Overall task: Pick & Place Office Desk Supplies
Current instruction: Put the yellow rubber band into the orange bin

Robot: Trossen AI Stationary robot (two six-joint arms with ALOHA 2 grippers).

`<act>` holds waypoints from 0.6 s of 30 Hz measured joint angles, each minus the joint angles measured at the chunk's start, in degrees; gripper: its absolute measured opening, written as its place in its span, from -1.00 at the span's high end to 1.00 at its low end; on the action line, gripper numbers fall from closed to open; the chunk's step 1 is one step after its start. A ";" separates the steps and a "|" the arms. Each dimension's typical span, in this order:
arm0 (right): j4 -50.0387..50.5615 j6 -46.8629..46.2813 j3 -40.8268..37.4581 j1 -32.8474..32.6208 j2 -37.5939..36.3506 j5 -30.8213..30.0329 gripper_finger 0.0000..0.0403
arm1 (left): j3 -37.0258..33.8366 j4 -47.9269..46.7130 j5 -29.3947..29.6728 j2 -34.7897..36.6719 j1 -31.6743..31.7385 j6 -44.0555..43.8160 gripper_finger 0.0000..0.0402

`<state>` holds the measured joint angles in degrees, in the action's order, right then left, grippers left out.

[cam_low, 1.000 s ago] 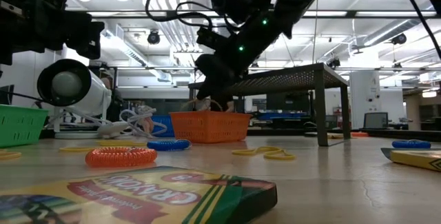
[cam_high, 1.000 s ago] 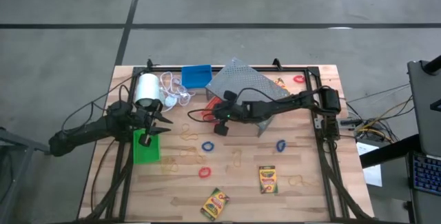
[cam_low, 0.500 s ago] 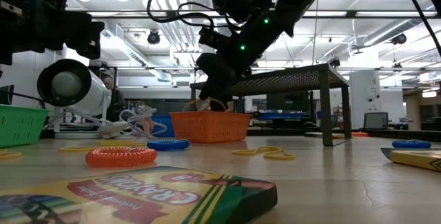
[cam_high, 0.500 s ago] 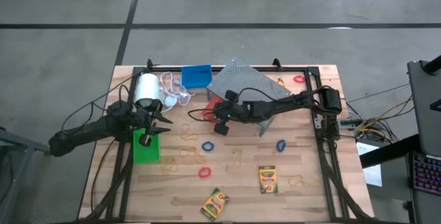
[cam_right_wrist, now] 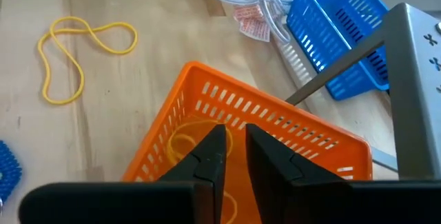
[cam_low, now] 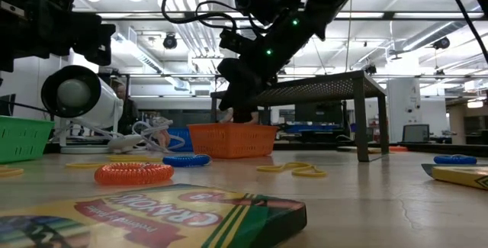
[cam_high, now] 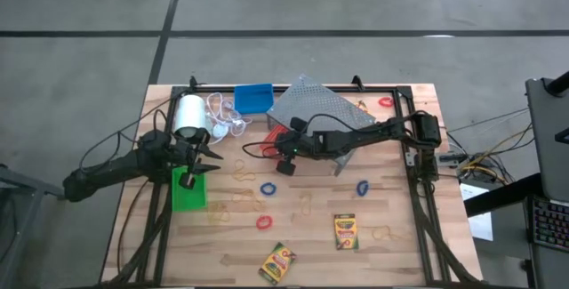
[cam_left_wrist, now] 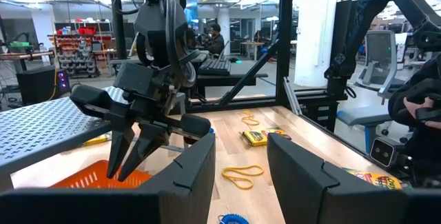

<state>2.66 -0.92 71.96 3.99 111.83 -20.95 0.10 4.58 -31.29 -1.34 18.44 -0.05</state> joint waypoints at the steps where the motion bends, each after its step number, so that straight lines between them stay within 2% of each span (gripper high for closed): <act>1: 0.00 0.03 -0.02 0.00 0.00 0.00 0.74 | 0.01 0.00 0.00 0.00 -0.01 0.00 0.33; 12: -0.87 0.24 -0.19 -1.52 -0.65 -0.24 0.73 | 0.00 0.00 0.00 0.00 0.02 0.00 0.33; 18: -1.23 1.26 0.78 -3.59 -4.86 -0.02 0.70 | 0.00 0.01 0.00 0.00 0.00 0.00 0.33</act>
<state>1.43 0.33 72.74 0.40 106.97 -20.97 0.10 4.59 -31.29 -1.34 18.44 -0.05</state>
